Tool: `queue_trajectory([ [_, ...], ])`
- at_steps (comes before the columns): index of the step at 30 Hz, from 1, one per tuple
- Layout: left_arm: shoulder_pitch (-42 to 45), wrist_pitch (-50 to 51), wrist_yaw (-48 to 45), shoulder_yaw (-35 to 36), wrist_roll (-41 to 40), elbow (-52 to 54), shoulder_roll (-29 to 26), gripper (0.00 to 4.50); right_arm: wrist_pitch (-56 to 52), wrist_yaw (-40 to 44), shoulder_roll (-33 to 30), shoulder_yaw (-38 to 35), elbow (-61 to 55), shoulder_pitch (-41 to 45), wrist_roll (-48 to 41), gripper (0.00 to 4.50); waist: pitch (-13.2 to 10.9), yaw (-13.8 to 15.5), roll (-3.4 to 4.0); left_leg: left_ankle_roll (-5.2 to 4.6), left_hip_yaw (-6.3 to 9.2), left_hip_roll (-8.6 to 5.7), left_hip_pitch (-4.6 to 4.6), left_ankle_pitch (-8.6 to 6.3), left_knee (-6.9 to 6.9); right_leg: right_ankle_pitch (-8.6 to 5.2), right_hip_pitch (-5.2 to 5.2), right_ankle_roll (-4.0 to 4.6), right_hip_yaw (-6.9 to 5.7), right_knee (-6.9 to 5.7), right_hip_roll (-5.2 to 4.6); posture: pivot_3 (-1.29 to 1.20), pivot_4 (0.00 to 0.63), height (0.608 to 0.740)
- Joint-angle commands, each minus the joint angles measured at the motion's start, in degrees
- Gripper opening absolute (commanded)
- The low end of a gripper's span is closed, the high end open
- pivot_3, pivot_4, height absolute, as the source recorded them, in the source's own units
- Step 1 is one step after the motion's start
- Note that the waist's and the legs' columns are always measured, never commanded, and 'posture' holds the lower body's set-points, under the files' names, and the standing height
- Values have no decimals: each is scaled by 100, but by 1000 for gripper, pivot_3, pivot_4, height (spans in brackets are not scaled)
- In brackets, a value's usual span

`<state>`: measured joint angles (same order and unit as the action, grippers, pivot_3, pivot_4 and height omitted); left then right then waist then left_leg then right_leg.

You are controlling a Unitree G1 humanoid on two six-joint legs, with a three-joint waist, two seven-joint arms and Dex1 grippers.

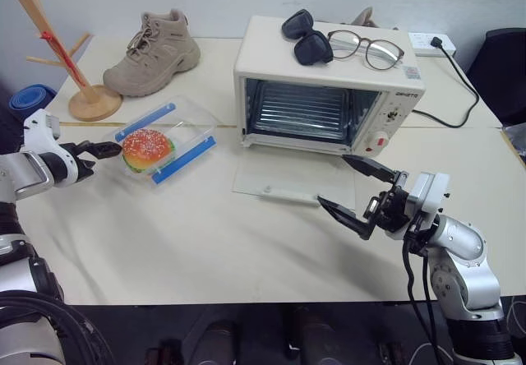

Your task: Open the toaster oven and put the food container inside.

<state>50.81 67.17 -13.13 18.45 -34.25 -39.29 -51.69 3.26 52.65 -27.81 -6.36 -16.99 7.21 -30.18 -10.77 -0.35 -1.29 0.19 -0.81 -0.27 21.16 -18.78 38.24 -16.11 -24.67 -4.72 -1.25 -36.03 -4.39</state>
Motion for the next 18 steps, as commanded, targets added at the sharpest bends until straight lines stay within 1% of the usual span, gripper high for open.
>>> queue_trajectory([
  [1,184,-183,4,-37,396,-328,-26,4474,71,-92,27,-7,-252,-59,28,4500,0,0,0,0,-1,0,0,0,0,0,0,0,2,-1,0,0,150,740],
  [3,324,-171,-70,106,377,-498,21,4474,143,-86,20,-27,-240,-137,49,4500,0,10,0,0,-2,1,-1,0,-1,0,-2,0,4,-1,0,0,150,740],
  [7,430,-40,-231,85,470,-535,66,4474,389,13,-22,-149,-93,-353,90,4500,1,28,-2,-1,-1,0,2,0,1,1,0,-1,4,0,-2,0,150,740],
  [10,443,-90,-356,39,579,-509,69,3923,505,53,-16,-155,23,-366,117,4500,1,14,-2,-1,-5,-2,0,0,3,2,0,-3,4,-2,-2,0,150,740],
  [14,582,-10,-362,142,648,-567,88,2744,597,109,-8,-139,133,-348,128,4500,1,13,-2,-1,-6,0,-2,0,3,2,-1,-3,5,-7,-1,0,150,740],
  [18,592,43,-450,36,785,-520,49,1493,658,137,16,-113,232,-299,147,4500,1,12,-2,-1,-6,0,-2,0,3,2,-1,-3,6,-7,-1,0,150,740],
])
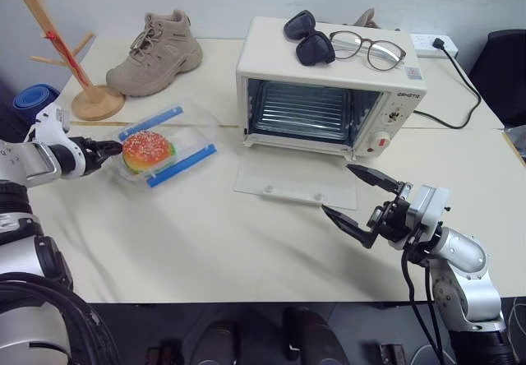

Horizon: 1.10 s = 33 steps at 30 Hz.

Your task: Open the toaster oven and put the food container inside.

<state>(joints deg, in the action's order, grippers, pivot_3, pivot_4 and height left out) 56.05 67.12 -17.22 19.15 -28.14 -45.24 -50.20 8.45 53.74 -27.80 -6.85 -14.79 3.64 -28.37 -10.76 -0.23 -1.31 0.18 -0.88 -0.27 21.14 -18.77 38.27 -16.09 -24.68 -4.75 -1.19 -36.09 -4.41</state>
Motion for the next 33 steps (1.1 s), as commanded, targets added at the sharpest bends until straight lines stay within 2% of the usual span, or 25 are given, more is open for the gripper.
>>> queue_trajectory([
  [1,75,60,-25,-8,200,69,-116,1223,158,33,22,-55,42,77,-28,4500,0,0,0,0,0,0,-1,0,0,0,0,0,0,0,0,0,150,740],
  [3,78,80,-63,-4,260,77,-155,598,186,34,33,-41,94,114,-19,4500,0,1,0,0,0,0,-1,0,0,0,0,0,0,-1,0,0,150,740],
  [5,107,86,-156,-8,305,85,-207,226,203,26,41,-37,148,156,-9,4500,0,7,0,0,1,0,2,0,1,0,0,0,1,-1,-1,0,150,740],
  [7,245,59,-294,26,310,76,-327,225,214,1,50,-54,192,175,10,4500,0,1,0,0,0,0,2,0,2,0,-1,0,1,-1,-1,0,150,740],
  [11,456,166,-863,-454,468,394,-662,225,223,0,20,-93,295,196,33,4500,0,-5,-2,0,1,0,6,0,2,0,-4,0,0,0,2,0,150,740],
  [15,425,772,-1476,-1122,315,1397,-849,225,284,-164,-74,-343,392,12,163,4500,0,23,-3,0,2,-1,9,0,1,0,-3,0,7,3,-1,0,150,740],
  [19,539,1702,-1318,-1098,40,2505,-325,225,326,-305,-174,-718,293,-545,214,4500,1,151,-4,-5,15,-6,12,-1,8,0,7,0,14,8,-8,0,150,740],
  [24,706,2469,-698,-753,60,3360,1102,225,351,-344,-221,-863,131,-1090,274,4500,1,151,-4,-10,19,-5,13,-4,42,3,17,-6,16,-5,-4,0,150,740],
  [26,758,2538,-290,-475,215,3498,1750,954,348,-430,-185,-887,69,-1176,274,4500,1,132,-4,-12,18,-5,13,-6,51,4,16,-7,18,-11,-2,0,150,740],
  [29,932,2538,44,-367,161,3542,2515,1781,318,-615,-69,-925,-185,-1444,217,4500,1,87,-4,-8,9,-2,12,-7,51,4,7,-7,27,-23,3,0,150,740],
  [33,1166,2311,382,-298,445,3236,2924,2948,334,-864,108,-840,-465,-1706,263,4500,1,34,-3,-1,5,0,9,-9,52,2,5,-6,30,-28,9,0,150,740],
])
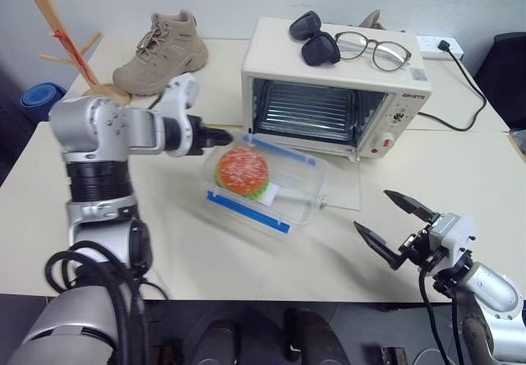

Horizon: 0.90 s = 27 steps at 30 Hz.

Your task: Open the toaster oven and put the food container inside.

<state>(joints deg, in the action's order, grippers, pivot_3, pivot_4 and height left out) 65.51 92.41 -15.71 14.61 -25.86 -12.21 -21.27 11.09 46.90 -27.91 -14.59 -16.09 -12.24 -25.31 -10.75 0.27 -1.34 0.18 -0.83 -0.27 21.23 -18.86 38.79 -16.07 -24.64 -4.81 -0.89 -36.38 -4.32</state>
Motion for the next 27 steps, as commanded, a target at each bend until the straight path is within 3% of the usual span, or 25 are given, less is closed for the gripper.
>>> queue_trajectory([
  [1,254,-285,263,118,256,-163,94,2948,87,-246,181,-38,-386,-164,-26,4500,0,-25,0,0,0,0,-1,0,0,0,1,0,0,-1,0,0,150,740],
  [14,413,-1098,-311,-154,199,-674,-452,2948,399,-362,460,-54,-131,-161,-54,4500,1,-25,2,3,2,-1,-2,1,3,0,1,0,-2,-2,-1,0,150,740],
  [17,309,-1279,-392,-84,204,-769,-530,3529,333,-177,336,1,-15,13,-146,4500,1,-25,2,3,2,-1,-3,1,4,0,2,0,-2,-2,-1,0,150,740],
  [20,103,-1586,-746,-226,152,-651,-739,4479,184,56,176,99,-35,120,-233,4500,0,-26,3,3,2,-2,-1,1,6,0,1,0,-2,-3,-2,0,150,740],
  [27,-334,-1669,-1732,-491,-36,-366,-1869,4479,91,76,47,-40,-142,148,-267,4500,0,-45,3,4,3,4,-2,0,3,-2,-1,3,-2,-4,1,0,150,740],
])
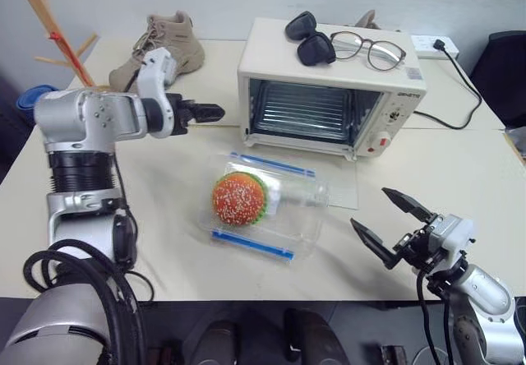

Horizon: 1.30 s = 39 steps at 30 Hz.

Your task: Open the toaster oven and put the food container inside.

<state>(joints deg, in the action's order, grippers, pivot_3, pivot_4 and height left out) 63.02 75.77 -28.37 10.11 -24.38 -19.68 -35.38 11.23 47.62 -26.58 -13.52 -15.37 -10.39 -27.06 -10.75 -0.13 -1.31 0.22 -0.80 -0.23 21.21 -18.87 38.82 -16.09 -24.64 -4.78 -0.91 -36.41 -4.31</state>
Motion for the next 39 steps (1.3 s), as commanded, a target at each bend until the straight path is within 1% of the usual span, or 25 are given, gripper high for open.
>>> queue_trajectory([
  [1,-259,23,-749,-120,-268,587,-781,4479,76,-16,-92,-238,-237,-74,-141,4500,0,-4,0,0,-1,0,0,0,0,0,0,0,2,1,0,0,150,740],
  [2,-382,32,-945,-179,-326,734,-1004,4479,71,-30,-94,-303,-254,-100,-181,4500,0,-17,0,0,-1,-1,1,0,0,0,1,0,2,1,-1,0,150,740],
  [3,-471,258,-1003,-75,-462,891,-1135,4479,115,9,-109,-372,-270,-132,-228,4500,0,-7,0,0,-2,0,0,-1,-2,0,-1,0,6,1,-1,0,150,740],
  [5,-760,776,-1166,161,-852,1489,-1375,4479,95,208,-199,-444,-354,-270,-413,4500,-1,6,1,-1,1,1,2,-2,-1,-1,0,1,5,4,-2,0,150,740],
  [7,-1149,1164,-1292,122,-1121,2227,-1686,4479,29,409,-324,-412,-464,-381,-510,4500,-1,28,1,-9,7,-1,2,-5,5,-1,7,1,1,6,-10,0,150,740],
  [9,-1392,1546,-1215,114,-1296,2619,-1815,4479,32,469,-393,-371,-522,-415,-483,4500,-1,51,0,-14,16,-4,0,-8,9,-1,19,1,1,9,-15,0,150,740],
  [14,-1711,1673,-389,420,-1660,2837,-1106,4479,-109,319,-344,-232,-674,-293,-422,4500,0,62,1,-16,17,-5,-2,-9,15,-1,19,1,2,2,-14,0,150,740],
  [16,-1835,1673,-118,342,-1790,2984,-918,4479,-189,204,-331,-165,-751,-172,-353,4500,-1,55,1,-16,17,-4,0,-9,17,-1,17,1,3,1,-12,0,150,740],
  [19,-1860,1673,208,263,-1842,3037,-786,4479,-333,37,-345,-115,-860,-33,-301,4500,-1,29,1,-15,17,-4,3,-8,16,-1,12,1,3,0,-10,0,150,740],
  [25,-1812,1673,537,136,-1975,2924,-762,4479,-523,-166,-354,-66,-1075,-38,-256,4500,-1,16,1,-13,16,-4,2,-8,14,-2,12,2,3,0,-10,0,150,740],
  [27,-1830,1673,626,123,-1991,2896,-716,4076,-549,-232,-332,-83,-1120,-44,-237,4500,-1,19,1,-13,16,-4,1,-8,14,-2,12,2,3,0,-10,0,150,740],
  [28,-1828,1673,659,93,-2020,2883,-674,3980,-556,-280,-315,-100,-1140,-45,-222,4500,0,22,1,-13,16,-4,1,-7,14,-2,12,2,2,-1,-10,0,150,740],
  [34,-1877,1673,919,113,-2321,2919,-402,2233,-538,-365,-302,-117,-1189,-90,-172,4500,-1,26,1,-13,16,-6,2,-8,16,-2,12,2,3,0,-10,0,150,740],
  [38,-1913,1673,1170,171,-2459,2881,-346,1115,-501,-399,-280,-134,-1190,-127,-147,4500,-1,20,1,-13,16,-5,1,-7,16,-2,12,2,3,-1,-10,0,150,740],
  [39,-1891,1673,1220,218,-2509,2834,-308,692,-482,-401,-269,-128,-1184,-152,-131,4500,-1,19,1,-13,16,-5,1,-7,15,-2,12,2,3,0,-9,0,150,740],
])
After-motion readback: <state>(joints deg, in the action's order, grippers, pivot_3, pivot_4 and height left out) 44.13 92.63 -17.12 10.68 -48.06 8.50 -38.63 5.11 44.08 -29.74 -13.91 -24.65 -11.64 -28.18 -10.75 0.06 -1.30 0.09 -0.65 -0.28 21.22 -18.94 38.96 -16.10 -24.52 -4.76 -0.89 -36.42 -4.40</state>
